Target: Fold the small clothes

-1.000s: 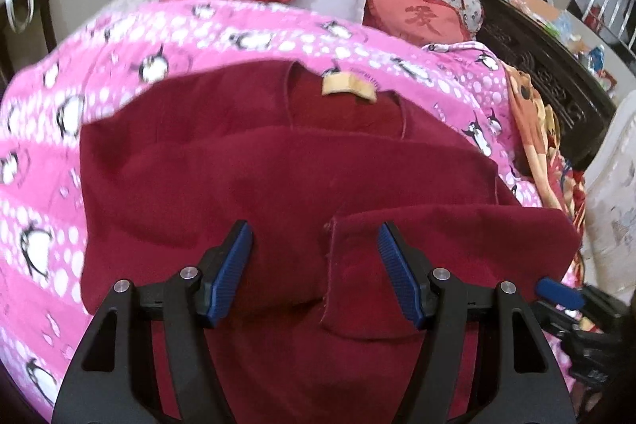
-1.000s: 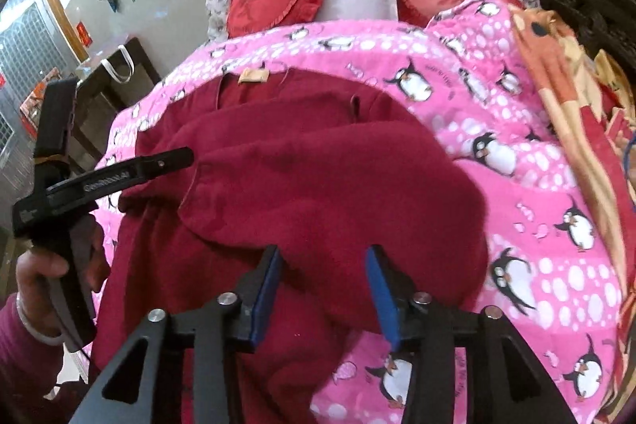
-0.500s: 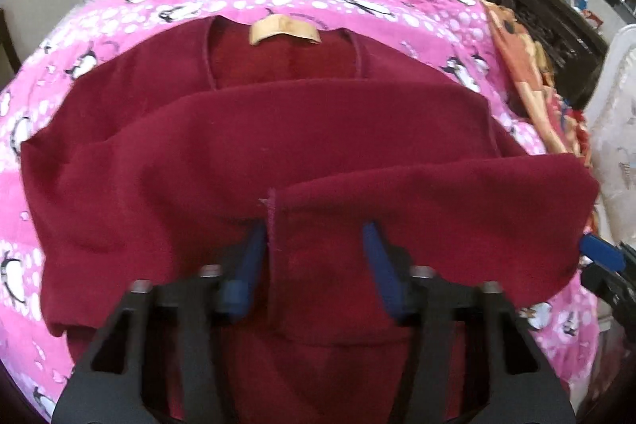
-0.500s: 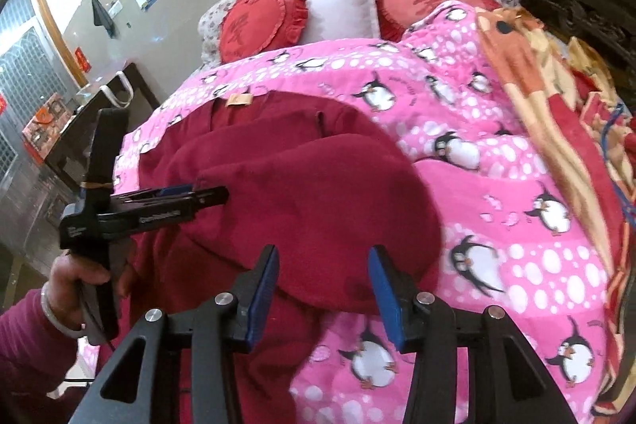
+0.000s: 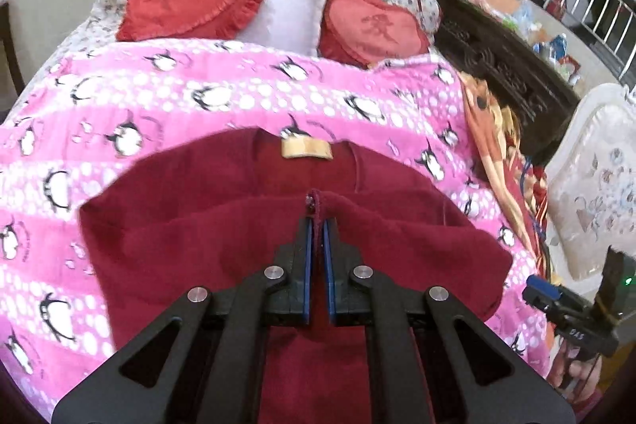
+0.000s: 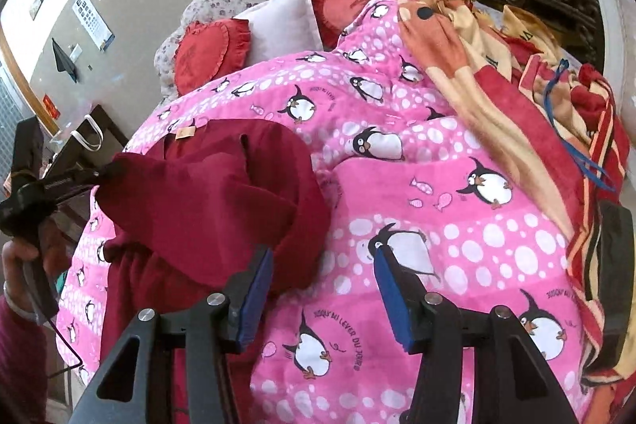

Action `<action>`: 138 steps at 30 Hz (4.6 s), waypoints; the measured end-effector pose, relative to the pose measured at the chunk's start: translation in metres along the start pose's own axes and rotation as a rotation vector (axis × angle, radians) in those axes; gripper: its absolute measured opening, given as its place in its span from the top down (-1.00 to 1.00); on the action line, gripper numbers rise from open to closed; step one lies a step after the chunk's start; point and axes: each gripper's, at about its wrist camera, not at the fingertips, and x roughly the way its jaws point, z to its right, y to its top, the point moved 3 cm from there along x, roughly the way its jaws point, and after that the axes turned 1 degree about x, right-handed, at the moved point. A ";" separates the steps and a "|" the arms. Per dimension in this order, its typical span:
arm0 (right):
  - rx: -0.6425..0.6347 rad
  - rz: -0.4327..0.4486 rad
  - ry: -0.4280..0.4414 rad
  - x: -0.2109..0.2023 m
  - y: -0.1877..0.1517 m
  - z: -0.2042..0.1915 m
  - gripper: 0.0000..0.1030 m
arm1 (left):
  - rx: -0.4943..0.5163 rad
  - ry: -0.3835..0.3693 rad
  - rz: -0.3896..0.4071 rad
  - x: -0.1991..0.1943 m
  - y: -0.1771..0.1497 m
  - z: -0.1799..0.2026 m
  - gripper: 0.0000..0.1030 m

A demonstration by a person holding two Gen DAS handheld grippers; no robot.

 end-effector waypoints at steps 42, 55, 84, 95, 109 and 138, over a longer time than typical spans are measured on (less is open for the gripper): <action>0.152 -0.180 0.346 0.108 -0.012 -0.099 0.79 | -0.297 0.062 -0.070 0.015 -0.086 -0.113 0.59; -0.009 -0.031 0.456 0.024 0.019 -0.112 0.91 | -0.312 -0.135 -0.035 -0.059 -0.112 -0.083 0.87; -0.040 -0.067 0.292 0.100 0.086 -0.115 0.04 | -0.545 -0.102 -0.020 -0.006 -0.071 -0.146 -0.27; -0.022 -0.053 0.174 0.066 0.062 -0.050 0.04 | -0.383 -0.135 -0.101 0.013 -0.053 -0.102 0.68; -0.173 -0.018 0.021 0.067 0.019 -0.055 0.86 | -0.336 -0.146 -0.024 -0.032 -0.021 -0.098 0.74; 0.225 -0.107 0.313 0.140 0.072 -0.001 0.49 | -0.303 -0.068 -0.049 -0.012 -0.043 -0.107 0.74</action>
